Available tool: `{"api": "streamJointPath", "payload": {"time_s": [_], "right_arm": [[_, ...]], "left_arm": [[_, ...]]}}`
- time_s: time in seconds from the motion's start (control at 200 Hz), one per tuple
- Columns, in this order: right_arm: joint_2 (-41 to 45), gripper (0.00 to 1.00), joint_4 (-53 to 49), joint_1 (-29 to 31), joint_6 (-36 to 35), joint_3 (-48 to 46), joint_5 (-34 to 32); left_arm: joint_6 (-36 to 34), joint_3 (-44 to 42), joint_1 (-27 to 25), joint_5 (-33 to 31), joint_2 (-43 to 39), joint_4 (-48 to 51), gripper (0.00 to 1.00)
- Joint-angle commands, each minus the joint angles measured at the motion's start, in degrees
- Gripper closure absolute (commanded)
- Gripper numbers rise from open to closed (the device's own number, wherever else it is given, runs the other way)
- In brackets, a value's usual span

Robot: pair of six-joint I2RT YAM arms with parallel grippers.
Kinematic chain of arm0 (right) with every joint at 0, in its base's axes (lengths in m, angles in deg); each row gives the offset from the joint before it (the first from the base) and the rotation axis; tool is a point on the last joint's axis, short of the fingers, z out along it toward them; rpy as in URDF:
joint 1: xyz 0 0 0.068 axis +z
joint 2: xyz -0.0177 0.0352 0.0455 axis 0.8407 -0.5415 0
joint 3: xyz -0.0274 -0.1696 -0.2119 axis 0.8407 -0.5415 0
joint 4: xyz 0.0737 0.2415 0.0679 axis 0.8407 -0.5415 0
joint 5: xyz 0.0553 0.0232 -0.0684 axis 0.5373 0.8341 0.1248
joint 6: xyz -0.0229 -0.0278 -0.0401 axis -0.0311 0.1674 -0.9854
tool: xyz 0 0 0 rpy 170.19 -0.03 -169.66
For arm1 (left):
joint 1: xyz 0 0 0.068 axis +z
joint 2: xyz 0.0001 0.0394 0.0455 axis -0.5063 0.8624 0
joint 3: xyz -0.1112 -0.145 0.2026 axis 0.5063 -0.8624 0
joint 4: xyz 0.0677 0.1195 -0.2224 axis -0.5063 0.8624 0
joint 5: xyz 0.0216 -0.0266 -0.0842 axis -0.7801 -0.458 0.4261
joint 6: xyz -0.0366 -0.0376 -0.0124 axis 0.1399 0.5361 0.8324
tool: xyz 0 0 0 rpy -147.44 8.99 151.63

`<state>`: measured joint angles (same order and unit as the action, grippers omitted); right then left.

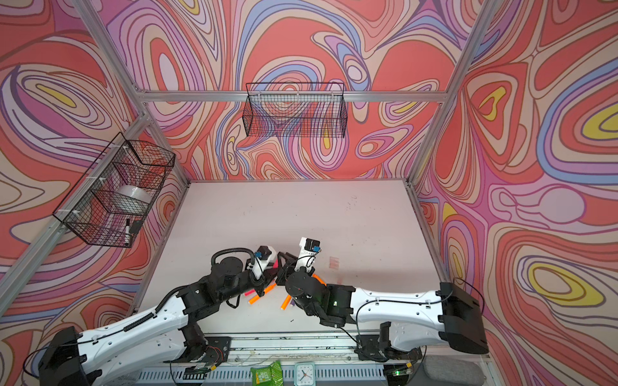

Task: Insert the pens into the pen caps
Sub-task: 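Withdraw the right gripper while the left lifts the capped highlighter away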

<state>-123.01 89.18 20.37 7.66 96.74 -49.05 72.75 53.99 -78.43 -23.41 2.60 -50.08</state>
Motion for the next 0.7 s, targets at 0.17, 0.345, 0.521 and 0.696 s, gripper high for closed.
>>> {"api": "streamJointPath", "payload": {"time_s": [0.17, 0.345, 0.521, 0.696], "right_arm": [[6.61, 0.30, -26.48, -8.82, -8.27, 8.28, 5.74], [5.95, 0.25, -25.83, -14.70, -13.89, 10.78, 9.74], [1.44, 0.24, -21.99, -20.39, -17.14, 10.52, 14.41], [-0.85, 0.24, -19.37, -22.54, -18.46, 6.92, 13.98]], "left_arm": [[5.95, 4.44, 3.61, -13.95, 4.85, -11.48, 1.00], [12.10, 7.94, 10.30, -16.73, 10.02, -3.85, 1.00], [21.82, 12.84, 21.63, -15.78, 19.20, 8.21, 1.00], [25.83, 20.85, 26.10, -15.47, 30.18, 20.12, 1.00]]}}
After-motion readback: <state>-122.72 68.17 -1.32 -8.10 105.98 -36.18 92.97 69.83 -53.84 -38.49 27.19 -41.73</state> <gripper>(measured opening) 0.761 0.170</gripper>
